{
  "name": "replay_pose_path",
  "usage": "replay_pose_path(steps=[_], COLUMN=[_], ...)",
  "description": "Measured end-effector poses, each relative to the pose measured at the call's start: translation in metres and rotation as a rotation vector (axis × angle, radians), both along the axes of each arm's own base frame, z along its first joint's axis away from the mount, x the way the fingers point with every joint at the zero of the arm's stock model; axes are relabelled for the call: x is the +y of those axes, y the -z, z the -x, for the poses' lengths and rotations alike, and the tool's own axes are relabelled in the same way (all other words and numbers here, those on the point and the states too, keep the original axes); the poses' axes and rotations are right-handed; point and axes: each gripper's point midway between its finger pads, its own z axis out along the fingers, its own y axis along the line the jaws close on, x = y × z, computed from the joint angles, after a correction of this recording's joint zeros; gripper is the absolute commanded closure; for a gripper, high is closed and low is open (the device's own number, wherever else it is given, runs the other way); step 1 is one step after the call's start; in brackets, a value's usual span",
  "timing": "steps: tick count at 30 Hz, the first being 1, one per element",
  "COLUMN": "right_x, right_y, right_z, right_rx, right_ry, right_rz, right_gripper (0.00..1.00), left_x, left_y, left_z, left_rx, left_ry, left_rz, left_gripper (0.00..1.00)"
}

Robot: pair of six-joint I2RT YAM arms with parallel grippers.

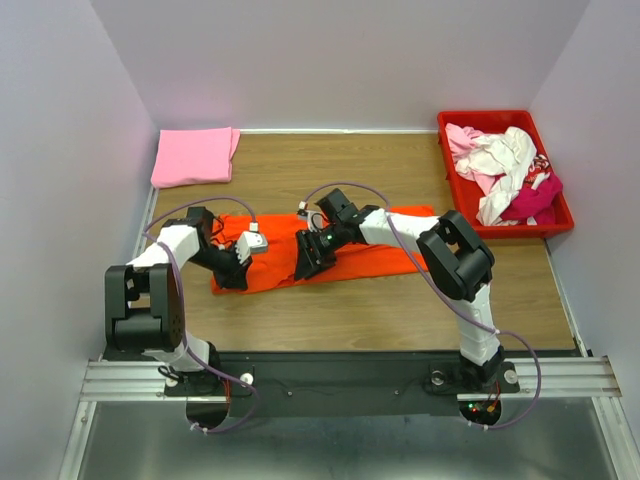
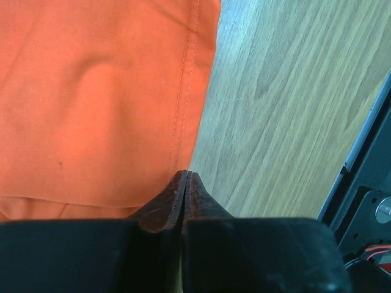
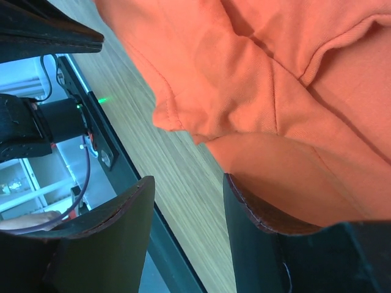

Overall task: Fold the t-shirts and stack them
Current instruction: Fold the tshirt

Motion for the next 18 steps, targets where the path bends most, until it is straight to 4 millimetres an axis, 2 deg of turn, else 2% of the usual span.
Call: replay_pose_path(steps=[1, 2, 5, 8, 12, 15, 18], right_x=[0.0, 0.0, -0.001, -0.003, -0.007, -0.01, -0.012], right_y=[0.0, 0.0, -0.001, -0.009, -0.031, -0.047, -0.051], right_z=[0.0, 0.0, 0.0, -0.004, -0.009, -0.012, -0.015], right_rx=[0.0, -0.002, -0.016, -0.069, -0.152, -0.201, -0.219], right_ry=[0.0, -0.002, -0.009, -0.017, -0.027, -0.029, -0.027], right_rz=[0.0, -0.001, -0.003, -0.011, -0.035, -0.053, -0.056], right_gripper=[0.46, 0.46, 0.46, 0.46, 0.48, 0.48, 0.48], left_x=[0.0, 0.0, 0.003, 0.013, 0.023, 0.015, -0.003], left_y=[0.0, 0.001, -0.001, -0.008, -0.032, -0.033, -0.028], left_z=[0.0, 0.002, 0.003, 0.004, 0.004, 0.004, 0.004], left_rx=[0.002, 0.005, -0.018, -0.121, -0.322, -0.349, -0.331], left_ry=[0.001, 0.008, 0.03, 0.065, 0.129, 0.185, 0.221], left_rz=[0.0, -0.001, -0.017, -0.081, -0.167, -0.184, -0.176], left_gripper=[0.86, 0.72, 0.58, 0.52, 0.53, 0.52, 0.51])
